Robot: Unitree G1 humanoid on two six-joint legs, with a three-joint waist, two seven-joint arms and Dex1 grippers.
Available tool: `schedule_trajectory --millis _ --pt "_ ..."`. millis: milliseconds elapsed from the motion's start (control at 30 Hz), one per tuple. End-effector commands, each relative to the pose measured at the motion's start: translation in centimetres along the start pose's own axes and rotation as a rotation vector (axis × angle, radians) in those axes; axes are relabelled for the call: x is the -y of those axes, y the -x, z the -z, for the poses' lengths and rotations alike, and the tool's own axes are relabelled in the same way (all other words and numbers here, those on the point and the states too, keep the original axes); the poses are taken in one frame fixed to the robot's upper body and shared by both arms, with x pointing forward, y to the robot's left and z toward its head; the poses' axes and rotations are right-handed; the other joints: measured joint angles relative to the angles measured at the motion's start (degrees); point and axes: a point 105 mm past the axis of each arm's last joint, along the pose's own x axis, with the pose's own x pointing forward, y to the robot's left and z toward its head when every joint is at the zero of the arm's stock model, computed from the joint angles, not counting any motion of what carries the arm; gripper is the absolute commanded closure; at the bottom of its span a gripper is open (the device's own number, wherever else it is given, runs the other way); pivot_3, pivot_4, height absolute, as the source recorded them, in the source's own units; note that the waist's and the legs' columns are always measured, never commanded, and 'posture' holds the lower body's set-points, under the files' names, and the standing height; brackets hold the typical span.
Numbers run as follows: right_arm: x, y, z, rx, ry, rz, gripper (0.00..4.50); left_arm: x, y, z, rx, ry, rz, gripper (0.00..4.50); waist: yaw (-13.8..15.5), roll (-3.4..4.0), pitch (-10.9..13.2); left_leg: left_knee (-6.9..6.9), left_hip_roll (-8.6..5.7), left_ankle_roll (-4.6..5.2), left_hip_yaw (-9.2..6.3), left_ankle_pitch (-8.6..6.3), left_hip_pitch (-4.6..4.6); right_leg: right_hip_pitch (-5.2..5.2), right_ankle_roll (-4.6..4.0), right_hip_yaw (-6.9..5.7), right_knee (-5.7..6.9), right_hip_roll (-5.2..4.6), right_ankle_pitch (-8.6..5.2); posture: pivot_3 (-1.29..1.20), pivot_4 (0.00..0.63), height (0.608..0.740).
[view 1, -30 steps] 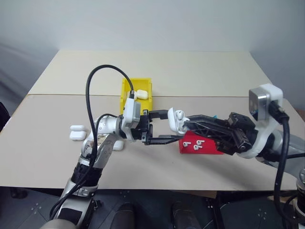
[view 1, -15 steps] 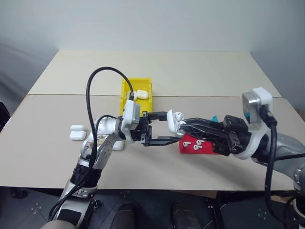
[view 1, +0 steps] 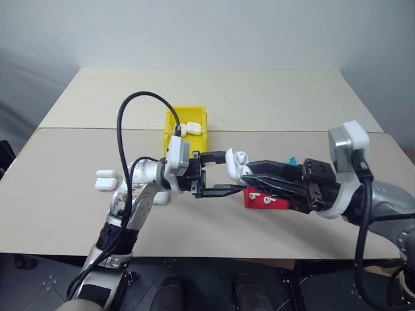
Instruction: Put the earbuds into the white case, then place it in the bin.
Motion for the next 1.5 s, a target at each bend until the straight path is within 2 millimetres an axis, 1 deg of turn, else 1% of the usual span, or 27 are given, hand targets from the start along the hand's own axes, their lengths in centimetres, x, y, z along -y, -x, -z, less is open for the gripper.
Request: schedule_trajectory --millis 33,267,400,633,800,867,933,967,1000,1033,1067,1133,1200,1333,1400,1500 --pt "-0.4 0.7 -0.5 0.004 0.026 -0.015 2.63 -0.3 0.0 -1.1 0.033 -0.055 -0.015 1.80 0.02 -0.01 0.00 0.00 0.00 0.00 0.00 0.00 0.00 0.00 0.00 0.00 0.00 0.00 0.00 0.00 0.150 0.740" --pt "-0.3 0.5 -0.4 -0.012 0.044 -0.014 2.63 -0.3 -0.1 -1.2 0.038 -0.059 -0.013 1.80 -0.02 -0.01 0.00 0.00 0.00 0.00 0.00 0.00 0.02 0.01 0.00 0.00 0.00 0.00 0.00 0.00 0.150 0.740" --pt "0.0 1.0 -0.9 0.011 0.070 0.009 2.63 -0.4 0.1 -1.0 0.034 -0.058 -0.016 1.80 0.02 -0.01 0.00 0.02 0.00 0.00 0.00 0.00 0.00 0.01 0.00 0.00 0.00 0.00 0.00 0.00 0.150 0.740" --pt "-0.3 0.7 -1.1 -0.002 0.130 -0.014 2.63 0.0 -0.2 -1.0 0.043 -0.050 -0.005 1.80 0.02 -0.01 0.00 0.01 0.00 0.00 0.00 0.00 0.01 0.01 0.00 0.00 0.00 0.00 0.00 0.00 0.150 0.740" --pt "0.2 1.3 -1.1 -0.033 0.158 0.019 2.63 -0.1 -0.2 -0.9 0.034 -0.051 -0.010 1.80 0.03 -0.01 0.00 0.01 0.00 0.00 0.00 0.00 0.01 0.01 0.00 0.00 0.00 0.00 0.00 0.00 0.150 0.740" --pt "0.3 1.9 -2.7 -0.027 0.181 0.014 2.63 -0.1 -0.1 -0.7 0.017 -0.048 -0.006 1.80 0.04 -0.01 0.00 0.02 0.00 0.00 0.00 0.00 0.01 0.01 0.00 0.00 0.00 0.00 0.00 0.00 0.150 0.740" --pt "0.0 1.9 -4.5 -0.022 0.211 -0.014 2.63 -0.2 -0.1 -0.4 -0.003 -0.046 0.002 1.80 -0.18 -0.01 0.00 0.03 -0.01 0.00 0.01 0.00 0.00 0.01 0.00 0.00 0.01 0.00 0.00 0.00 0.150 0.740" --pt "-0.1 1.7 -5.0 -0.032 0.222 -0.028 2.63 -0.2 -0.2 -0.3 -0.011 -0.046 0.005 1.80 -0.16 -0.01 0.00 0.06 -0.01 0.00 0.03 0.00 0.03 0.01 0.01 0.03 0.02 -0.01 0.01 0.00 0.150 0.740" --pt "-0.3 1.4 -5.4 -0.052 0.241 -0.044 2.90 -0.4 -0.4 -0.3 -0.016 -0.049 0.006 1.80 -0.13 -0.01 0.00 0.04 0.00 0.00 0.02 0.00 0.07 0.03 0.01 0.03 0.02 0.01 0.01 0.00 0.150 0.740" --pt "-0.3 1.1 -5.7 -0.070 0.260 -0.052 2.99 -0.5 -0.6 -0.2 -0.021 -0.053 0.005 1.80 -0.11 -0.01 0.00 0.00 0.01 0.00 0.01 0.00 0.07 0.04 0.01 0.02 0.01 0.02 0.01 0.00 0.150 0.740" --pt "-0.3 0.8 -6.0 -0.088 0.274 -0.057 3.18 -0.7 -0.8 -0.2 -0.024 -0.056 0.001 1.80 -0.04 -0.01 0.00 -0.01 0.01 0.00 0.00 0.00 0.05 0.02 0.01 0.01 0.00 0.02 0.01 0.00 0.150 0.740" --pt "-0.5 -0.2 -6.6 -0.132 0.303 -0.095 3.89 -1.0 -1.2 0.0 -0.035 -0.058 0.005 1.80 -0.06 -0.01 0.00 0.01 0.01 0.00 0.00 0.00 0.02 0.01 0.01 0.00 -0.02 0.01 0.01 0.00 0.150 0.740" --pt "-0.4 -1.0 -7.0 -0.158 0.311 -0.116 4.46 -1.2 -1.5 0.2 -0.050 -0.060 0.010 1.80 -0.07 -0.01 0.00 0.05 -0.01 0.01 0.04 0.00 -0.01 -0.01 0.02 0.04 -0.01 -0.01 0.02 0.00 0.150 0.740" --pt "-0.7 -2.4 -6.9 -0.210 0.333 -0.163 4.46 -1.4 -1.9 0.8 -0.080 -0.059 0.012 1.80 -0.01 -0.01 0.00 0.03 0.00 0.04 0.03 -0.03 -0.03 -0.05 0.02 0.02 -0.04 0.00 0.02 0.00 0.150 0.740" --pt "-0.8 -2.9 -6.5 -0.242 0.354 -0.169 4.46 -1.4 -2.1 0.7 -0.079 -0.062 0.014 1.80 0.00 -0.01 0.00 0.05 0.00 0.05 0.02 -0.03 -0.08 -0.06 0.02 0.02 -0.04 -0.01 0.02 0.00 0.150 0.740" --pt "-0.4 -3.5 -5.4 -0.315 0.394 -0.154 4.46 -1.5 -2.2 0.7 -0.080 -0.073 0.013 1.80 0.08 -0.01 0.00 0.05 0.00 0.05 0.03 -0.03 -0.11 -0.11 0.02 0.01 -0.03 -0.02 0.02 0.00 0.150 0.740"
